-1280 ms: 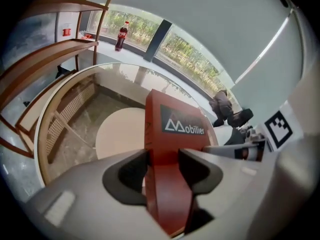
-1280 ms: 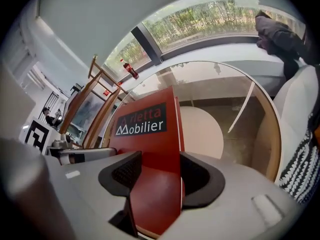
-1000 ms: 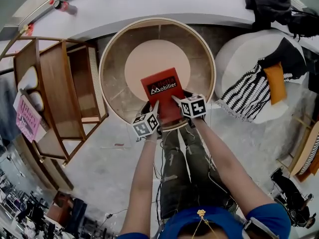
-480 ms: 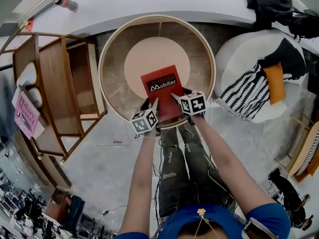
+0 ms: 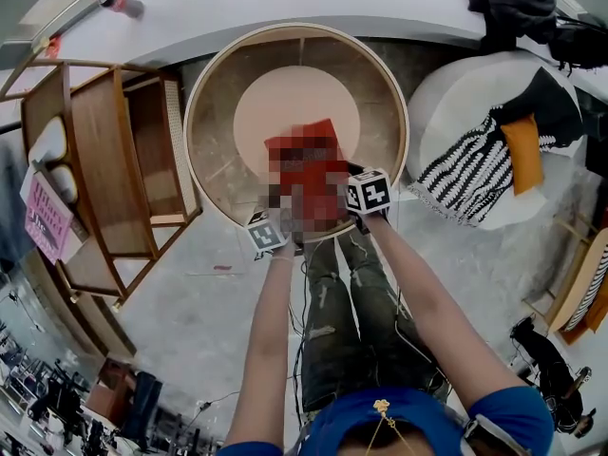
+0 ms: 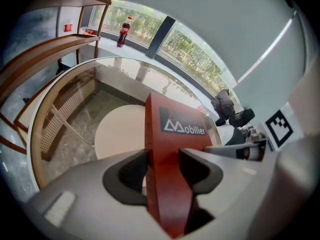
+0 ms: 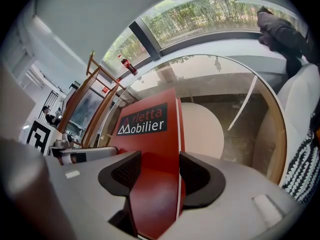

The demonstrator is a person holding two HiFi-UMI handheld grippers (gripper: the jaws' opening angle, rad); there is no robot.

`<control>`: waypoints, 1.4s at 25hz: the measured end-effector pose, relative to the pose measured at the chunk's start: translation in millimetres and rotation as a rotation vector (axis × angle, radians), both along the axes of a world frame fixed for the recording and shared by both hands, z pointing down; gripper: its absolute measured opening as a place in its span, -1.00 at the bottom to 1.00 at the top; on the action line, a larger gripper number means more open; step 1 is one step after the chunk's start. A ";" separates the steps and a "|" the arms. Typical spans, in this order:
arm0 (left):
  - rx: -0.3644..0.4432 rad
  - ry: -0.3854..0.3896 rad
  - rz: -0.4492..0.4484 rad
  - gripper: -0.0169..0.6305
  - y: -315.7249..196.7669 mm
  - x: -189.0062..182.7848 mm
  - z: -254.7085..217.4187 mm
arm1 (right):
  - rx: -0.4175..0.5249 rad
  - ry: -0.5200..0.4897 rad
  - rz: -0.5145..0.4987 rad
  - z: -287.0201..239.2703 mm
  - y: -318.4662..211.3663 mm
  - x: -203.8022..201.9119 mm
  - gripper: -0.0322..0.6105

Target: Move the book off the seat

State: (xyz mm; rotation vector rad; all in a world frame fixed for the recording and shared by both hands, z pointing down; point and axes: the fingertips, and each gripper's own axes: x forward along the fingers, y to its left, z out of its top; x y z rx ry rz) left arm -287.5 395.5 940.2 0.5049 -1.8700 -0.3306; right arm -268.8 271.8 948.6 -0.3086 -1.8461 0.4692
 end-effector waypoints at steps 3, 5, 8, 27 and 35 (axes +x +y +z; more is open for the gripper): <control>-0.003 -0.002 0.001 -0.36 -0.9 0.2 -0.1 | 0.003 0.002 -0.001 0.2 -1.2 0.7 -0.15; -0.005 -0.003 0.001 -0.36 -1.2 0.5 0.2 | 0.002 0.001 0.001 0.8 -1.5 1.1 -0.15; -0.003 -0.005 -0.001 -0.36 -1.5 0.7 0.3 | -0.006 0.001 0.004 1.5 -0.4 1.5 -0.15; -0.009 -0.001 -0.022 -0.35 0.0 -0.1 -1.0 | -0.010 0.015 0.037 -0.2 -6.9 2.4 -0.07; -0.057 -0.042 -0.024 -0.33 5.9 -2.2 -26.5 | 0.029 -0.030 -0.007 -27.4 -12.8 2.4 -0.04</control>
